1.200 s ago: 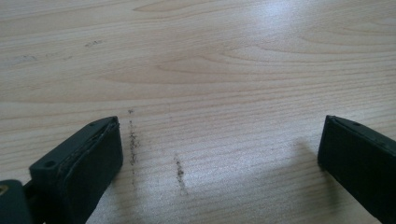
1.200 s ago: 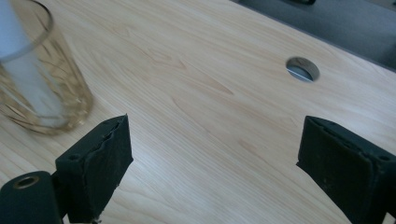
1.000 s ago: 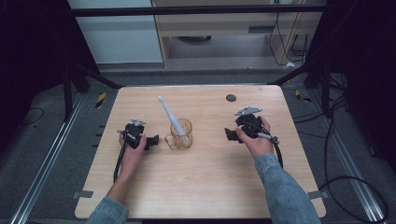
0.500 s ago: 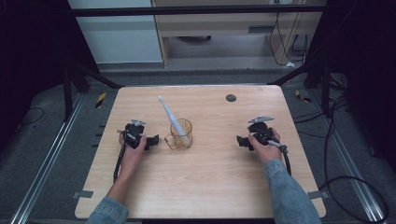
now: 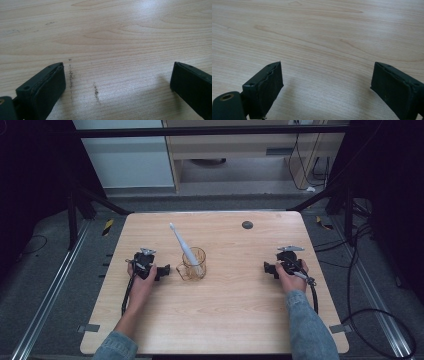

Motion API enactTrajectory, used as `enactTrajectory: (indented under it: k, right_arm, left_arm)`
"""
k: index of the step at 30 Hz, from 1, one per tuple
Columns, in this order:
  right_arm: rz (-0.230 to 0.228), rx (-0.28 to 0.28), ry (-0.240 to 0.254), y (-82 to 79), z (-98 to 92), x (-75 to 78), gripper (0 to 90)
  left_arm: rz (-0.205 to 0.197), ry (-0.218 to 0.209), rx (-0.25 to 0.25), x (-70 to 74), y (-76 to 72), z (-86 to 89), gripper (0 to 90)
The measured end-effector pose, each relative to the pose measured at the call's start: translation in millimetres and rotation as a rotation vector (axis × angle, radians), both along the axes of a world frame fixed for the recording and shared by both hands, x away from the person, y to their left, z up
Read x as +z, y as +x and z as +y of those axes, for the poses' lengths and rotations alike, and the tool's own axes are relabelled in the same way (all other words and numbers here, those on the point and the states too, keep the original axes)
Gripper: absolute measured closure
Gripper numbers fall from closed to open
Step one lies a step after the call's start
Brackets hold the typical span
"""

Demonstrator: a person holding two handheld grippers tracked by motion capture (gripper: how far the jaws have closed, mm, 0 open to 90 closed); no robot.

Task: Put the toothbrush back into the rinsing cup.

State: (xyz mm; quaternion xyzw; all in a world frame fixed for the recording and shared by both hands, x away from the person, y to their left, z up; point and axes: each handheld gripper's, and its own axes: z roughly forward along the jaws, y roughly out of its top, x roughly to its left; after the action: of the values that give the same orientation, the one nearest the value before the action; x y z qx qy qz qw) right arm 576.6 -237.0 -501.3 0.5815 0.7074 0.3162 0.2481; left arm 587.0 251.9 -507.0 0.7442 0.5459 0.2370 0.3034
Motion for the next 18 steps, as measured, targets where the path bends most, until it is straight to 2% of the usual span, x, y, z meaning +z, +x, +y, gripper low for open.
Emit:
enactTrajectory:
  k: [5, 6, 10, 15, 18]
  right_arm:
    - [-0.005, -0.042, 0.023, 4.2, -6.5, -7.2, 10.5]
    - [-0.017, -0.050, 0.005, 5.1, -7.4, -8.7, 10.3]
    - [-0.006, -0.058, -0.016, 5.7, -5.1, -8.8, 7.2]
    - [0.008, -0.059, -0.015, 5.2, -3.3, -9.8, 1.0]
    - [0.019, -0.103, -0.009, 5.9, -0.6, -9.6, 0.2]
  left_arm:
    - [0.000, 0.000, 0.000, 0.0, 0.0, 0.0, 0.0]
    - [0.000, 0.000, 0.000, 0.0, 0.0, 0.0, 0.0]
    - [0.000, 0.000, 0.000, 0.0, 0.0, 0.0, 0.0]
    - [0.000, 0.000, -0.001, 0.0, 0.0, 0.1, 0.0]
    - [-0.003, -0.001, -0.001, -0.2, 0.0, -0.1, 0.0]
